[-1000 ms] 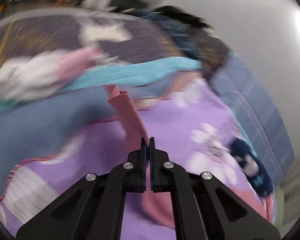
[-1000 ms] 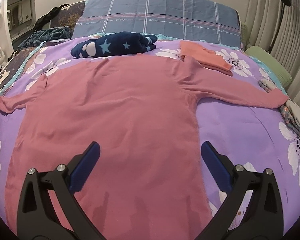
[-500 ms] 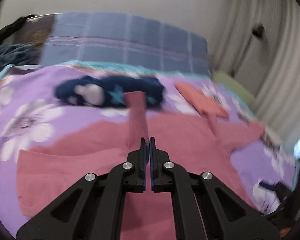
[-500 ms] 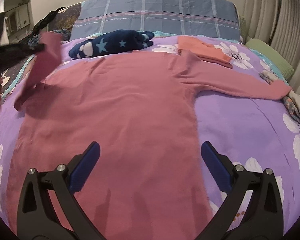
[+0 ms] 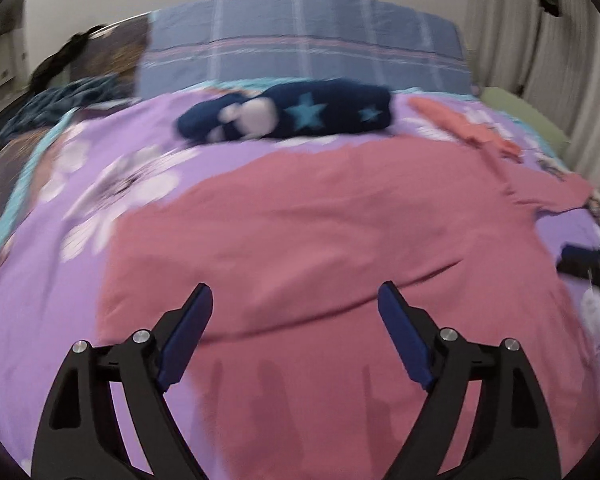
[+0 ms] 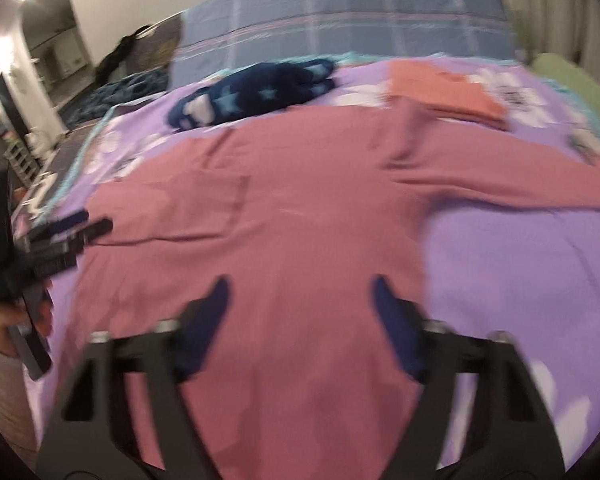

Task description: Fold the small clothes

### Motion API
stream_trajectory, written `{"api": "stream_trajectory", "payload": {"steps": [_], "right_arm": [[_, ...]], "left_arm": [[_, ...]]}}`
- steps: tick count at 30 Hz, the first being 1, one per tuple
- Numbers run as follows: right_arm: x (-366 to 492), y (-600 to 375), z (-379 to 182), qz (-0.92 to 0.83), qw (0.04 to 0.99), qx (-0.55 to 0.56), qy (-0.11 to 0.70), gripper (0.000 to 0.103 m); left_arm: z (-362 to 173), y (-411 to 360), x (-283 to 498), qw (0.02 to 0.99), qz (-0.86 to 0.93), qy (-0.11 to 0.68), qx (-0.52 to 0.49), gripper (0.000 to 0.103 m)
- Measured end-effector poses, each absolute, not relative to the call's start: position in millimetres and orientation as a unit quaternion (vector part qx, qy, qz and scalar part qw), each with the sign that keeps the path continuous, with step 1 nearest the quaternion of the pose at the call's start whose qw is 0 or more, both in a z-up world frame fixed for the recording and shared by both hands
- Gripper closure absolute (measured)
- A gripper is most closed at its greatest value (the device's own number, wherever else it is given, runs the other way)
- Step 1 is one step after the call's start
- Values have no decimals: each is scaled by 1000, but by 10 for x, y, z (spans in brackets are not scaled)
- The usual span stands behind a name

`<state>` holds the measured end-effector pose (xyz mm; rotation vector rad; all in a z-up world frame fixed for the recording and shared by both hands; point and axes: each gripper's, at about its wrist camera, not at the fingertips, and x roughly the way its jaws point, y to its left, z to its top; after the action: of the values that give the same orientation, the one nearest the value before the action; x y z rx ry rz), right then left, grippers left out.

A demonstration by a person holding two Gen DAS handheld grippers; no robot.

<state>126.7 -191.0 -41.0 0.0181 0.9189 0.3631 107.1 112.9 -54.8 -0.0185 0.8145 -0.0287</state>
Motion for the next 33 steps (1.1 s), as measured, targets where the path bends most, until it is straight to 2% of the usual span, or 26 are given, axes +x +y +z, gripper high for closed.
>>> {"api": "stream_trajectory", "payload": {"steps": [2, 6, 8, 10, 13, 15, 16, 17, 18, 19, 26, 30, 33], "right_arm": [[1526, -1734, -494, 213, 862, 25, 459, 69], [1973, -1474, -682, 242, 833, 58, 494, 68], [2173, -1394, -784, 241, 824, 75, 508, 65], [2307, -1313, -860, 245, 817, 86, 515, 57], [2382, -1136, -907, 267, 814, 78, 509, 30], [2388, -996, -907, 269, 817, 49, 507, 26], [2387, -939, -906, 267, 820, 35, 504, 30], [2369, -860, -891, 270, 823, 17, 500, 39], [2367, -811, -883, 271, 822, 6, 500, 75], [2361, -773, -858, 274, 821, 0, 501, 99], [2214, -1235, -107, 243, 886, 22, 394, 100], [2332, -1659, -33, 177, 903, 12, 391, 100], [2499, -1957, -274, 151, 890, 45, 427, 98]], "left_arm": [[-624, 1280, 1004, 914, 5, 406, -10, 18], [-767, 1496, 985, 904, 48, 426, -11, 18], [-793, 1584, 980, 902, 51, 429, -19, 18], [-835, 1634, 1000, 900, 61, 431, -12, 18], [-923, 1675, 1069, 895, 78, 439, -10, 18], [-958, 1722, 1080, 894, 78, 441, -27, 13], [-967, 1735, 1090, 893, 82, 441, -33, 11], [-974, 1749, 1094, 893, 85, 440, -38, 10], [-979, 1753, 1097, 893, 85, 440, -41, 10], [-982, 1760, 1098, 893, 85, 440, -43, 10], [-992, 1840, 1082, 891, 95, 439, -58, 7], [-985, 1885, 1082, 892, 104, 436, -67, 7], [-995, 1898, 1096, 890, 107, 437, -73, 7]]}}
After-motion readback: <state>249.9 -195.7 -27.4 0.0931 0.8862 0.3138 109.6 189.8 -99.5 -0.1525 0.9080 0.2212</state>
